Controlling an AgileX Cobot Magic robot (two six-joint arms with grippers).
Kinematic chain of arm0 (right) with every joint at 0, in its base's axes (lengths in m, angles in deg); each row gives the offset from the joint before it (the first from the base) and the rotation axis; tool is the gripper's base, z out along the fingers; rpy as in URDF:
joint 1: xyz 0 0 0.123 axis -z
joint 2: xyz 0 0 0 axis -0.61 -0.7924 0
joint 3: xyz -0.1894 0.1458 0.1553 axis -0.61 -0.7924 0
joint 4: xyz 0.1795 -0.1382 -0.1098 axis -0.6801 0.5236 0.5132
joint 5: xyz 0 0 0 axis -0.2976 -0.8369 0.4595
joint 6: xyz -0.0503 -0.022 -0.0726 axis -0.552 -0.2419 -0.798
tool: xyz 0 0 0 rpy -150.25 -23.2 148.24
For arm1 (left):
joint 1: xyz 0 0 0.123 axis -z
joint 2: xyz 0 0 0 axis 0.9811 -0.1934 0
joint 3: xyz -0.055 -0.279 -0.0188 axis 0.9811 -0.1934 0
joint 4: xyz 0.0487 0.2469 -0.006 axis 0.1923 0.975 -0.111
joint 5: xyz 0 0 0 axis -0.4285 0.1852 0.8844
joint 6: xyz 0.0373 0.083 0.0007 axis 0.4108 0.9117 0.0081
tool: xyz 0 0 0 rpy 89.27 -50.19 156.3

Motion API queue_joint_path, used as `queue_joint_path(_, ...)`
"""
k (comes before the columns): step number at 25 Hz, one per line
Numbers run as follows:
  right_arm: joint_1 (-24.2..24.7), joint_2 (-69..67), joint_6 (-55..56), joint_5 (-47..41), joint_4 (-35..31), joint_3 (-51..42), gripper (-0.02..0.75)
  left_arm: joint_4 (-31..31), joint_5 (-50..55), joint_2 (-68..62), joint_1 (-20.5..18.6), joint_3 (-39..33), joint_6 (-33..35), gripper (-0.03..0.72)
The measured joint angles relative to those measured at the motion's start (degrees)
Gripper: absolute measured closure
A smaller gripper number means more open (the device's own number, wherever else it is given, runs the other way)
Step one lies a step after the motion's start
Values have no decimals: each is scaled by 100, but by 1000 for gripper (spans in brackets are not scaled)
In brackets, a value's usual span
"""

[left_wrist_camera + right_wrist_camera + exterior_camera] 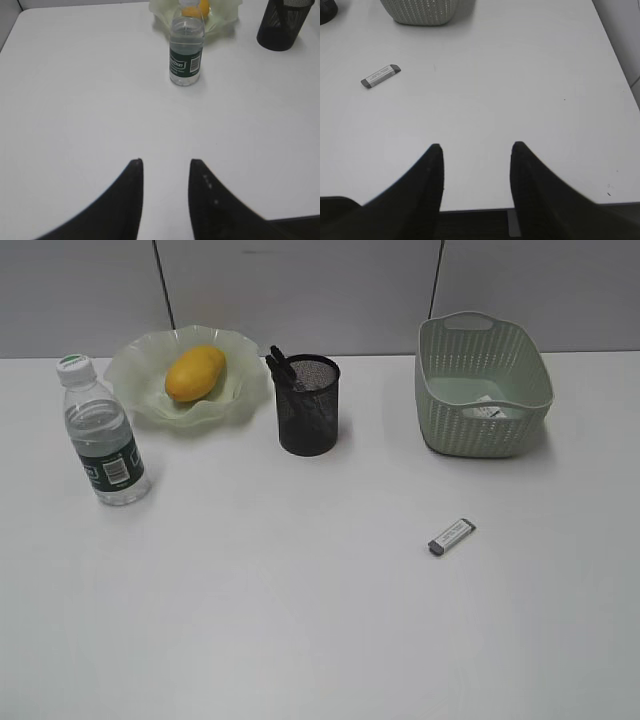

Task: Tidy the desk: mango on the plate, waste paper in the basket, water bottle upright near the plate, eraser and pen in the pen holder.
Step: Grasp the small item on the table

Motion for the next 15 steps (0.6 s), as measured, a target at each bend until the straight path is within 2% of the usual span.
queue_joint_path(10,0,0,0,0,0,0,379,-8,-5,-521,0,-2,0,438)
queue_joint_path(12,0,0,0,0,0,0,380,-36,-5,-873,0,-2,0,411)
queue_joint_path(15,0,0,0,-4,0,0,380,-248,-68,-1573,0,55,335,320)
